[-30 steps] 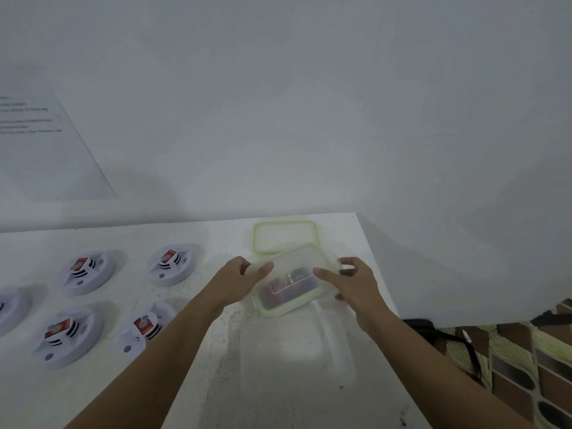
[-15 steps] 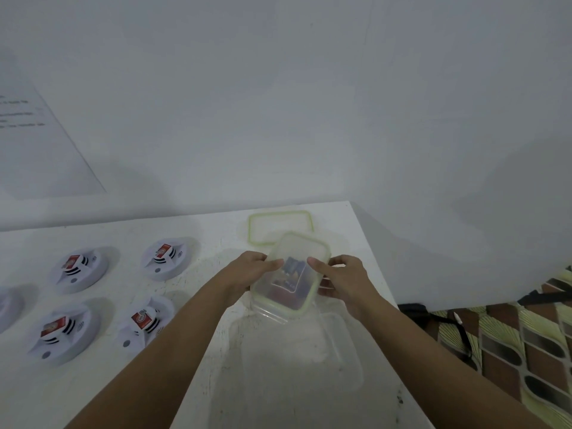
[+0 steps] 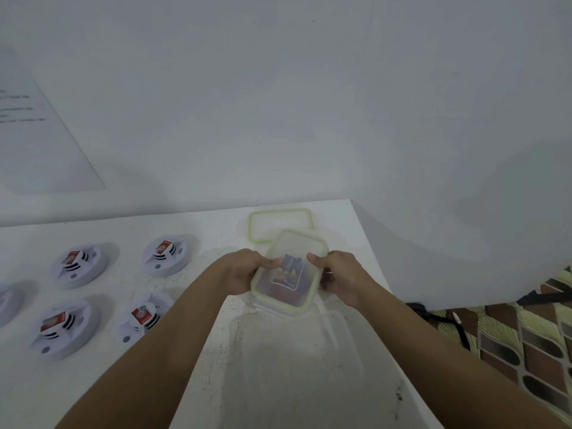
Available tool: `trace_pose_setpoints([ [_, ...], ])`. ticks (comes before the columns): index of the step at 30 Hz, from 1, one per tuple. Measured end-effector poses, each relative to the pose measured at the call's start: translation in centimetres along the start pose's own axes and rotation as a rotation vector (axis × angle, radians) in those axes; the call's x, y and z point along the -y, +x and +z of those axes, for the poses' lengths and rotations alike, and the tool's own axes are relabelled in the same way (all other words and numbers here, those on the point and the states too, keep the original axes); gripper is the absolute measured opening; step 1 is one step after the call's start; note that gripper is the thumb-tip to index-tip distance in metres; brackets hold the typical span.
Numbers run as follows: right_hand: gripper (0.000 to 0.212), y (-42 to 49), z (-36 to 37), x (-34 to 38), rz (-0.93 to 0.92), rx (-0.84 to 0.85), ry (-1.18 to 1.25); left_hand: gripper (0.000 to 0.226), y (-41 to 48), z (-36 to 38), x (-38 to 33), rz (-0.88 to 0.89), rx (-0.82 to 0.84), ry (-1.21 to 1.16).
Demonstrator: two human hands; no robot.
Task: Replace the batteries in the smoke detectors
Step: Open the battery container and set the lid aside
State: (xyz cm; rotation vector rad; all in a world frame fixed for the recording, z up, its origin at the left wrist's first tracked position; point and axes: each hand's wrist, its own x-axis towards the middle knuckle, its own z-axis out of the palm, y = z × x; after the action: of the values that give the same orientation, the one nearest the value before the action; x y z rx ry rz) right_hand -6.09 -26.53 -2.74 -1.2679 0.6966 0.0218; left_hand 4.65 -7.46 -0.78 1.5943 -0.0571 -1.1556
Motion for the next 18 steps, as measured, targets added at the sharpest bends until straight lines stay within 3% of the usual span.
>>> trace_pose_setpoints([
  [6,0.030,0.4,0.8,0.3,-0.003,0.054,-0.008,0.051,-0.1,-0.6,1.0,0.001,0.051,-0.018],
  [10,0.027,0.6,0.9,0.3,0.002,0.055,-0.026,0.029,-0.5,-0.2,1.2,0.041,0.030,-0.061],
  [14,0.025,0.7,1.2,0.4,0.001,0.056,-0.032,0.021,-0.6,-0.2,1.7,0.134,-0.004,-0.122],
  [16,0.023,0.6,1.2,0.4,0.002,0.051,-0.026,0.050,-0.1,-0.6,2.2,0.280,-0.141,-0.146],
  [18,0.023,0.7,1.2,0.3,-0.001,0.048,-0.024,0.053,-0.5,-0.4,2.6,0.356,-0.228,-0.060],
])
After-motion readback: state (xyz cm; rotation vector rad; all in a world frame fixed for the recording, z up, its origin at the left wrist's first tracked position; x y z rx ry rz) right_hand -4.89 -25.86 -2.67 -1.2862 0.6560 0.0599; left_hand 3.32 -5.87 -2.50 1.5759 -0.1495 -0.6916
